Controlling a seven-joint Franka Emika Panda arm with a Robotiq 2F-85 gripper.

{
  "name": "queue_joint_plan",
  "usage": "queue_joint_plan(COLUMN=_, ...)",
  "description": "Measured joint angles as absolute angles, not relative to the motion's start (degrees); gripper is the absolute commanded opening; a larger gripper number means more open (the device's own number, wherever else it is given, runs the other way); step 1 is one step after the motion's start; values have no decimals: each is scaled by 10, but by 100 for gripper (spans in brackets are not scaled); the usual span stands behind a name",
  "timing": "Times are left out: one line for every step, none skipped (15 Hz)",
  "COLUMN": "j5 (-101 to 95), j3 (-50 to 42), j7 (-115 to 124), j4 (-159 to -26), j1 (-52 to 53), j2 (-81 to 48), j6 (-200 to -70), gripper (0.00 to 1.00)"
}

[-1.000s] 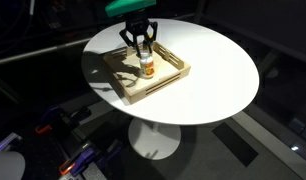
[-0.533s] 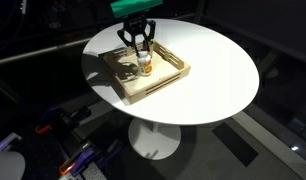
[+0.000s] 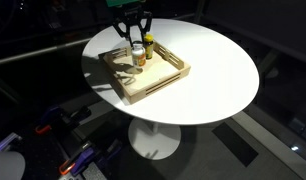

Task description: Take the lid off the white bottle

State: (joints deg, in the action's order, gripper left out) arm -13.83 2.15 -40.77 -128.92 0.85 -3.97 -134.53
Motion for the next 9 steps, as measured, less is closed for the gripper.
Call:
queue_joint_plan(j5=-138, j3=21, j7=-381, j4=-1289, j1=8, j2=-37, j6=-1345, gripper=19)
queue_joint_plan(j5=-137, j3=20, j7=-351, j4=-1289, j1=8, j2=-36, j6=-1345, gripper=19)
queue_joint_plan(j5=-137, j3=20, j7=-320, j4=-1289, j1=8, j2=-36, j6=-1345, gripper=19)
queue_joint_plan(j5=-136, j3=20, j7=-292, j4=-1289, j1=8, j2=-36, j6=-1344, gripper=19)
queue_joint_plan(j5=-135, j3=20, j7=-268, j4=-1289, j1=8, j2=-37, j6=-1342, gripper=19)
queue_joint_plan(j5=-135, j3=20, j7=-244, j4=-1289, j1=8, j2=-39, j6=-1341, gripper=19)
queue_joint_plan(j5=-135, j3=20, j7=-223, j4=-1289, j1=8, j2=-41, j6=-1341, gripper=19)
queue_joint_plan(j5=-135, j3=19, j7=-204, j4=-1289, j1=8, j2=-44, j6=-1341, gripper=19)
queue_joint_plan(j5=-135, j3=19, j7=-184, j4=-1289, j1=8, j2=-47, j6=-1341, gripper=19)
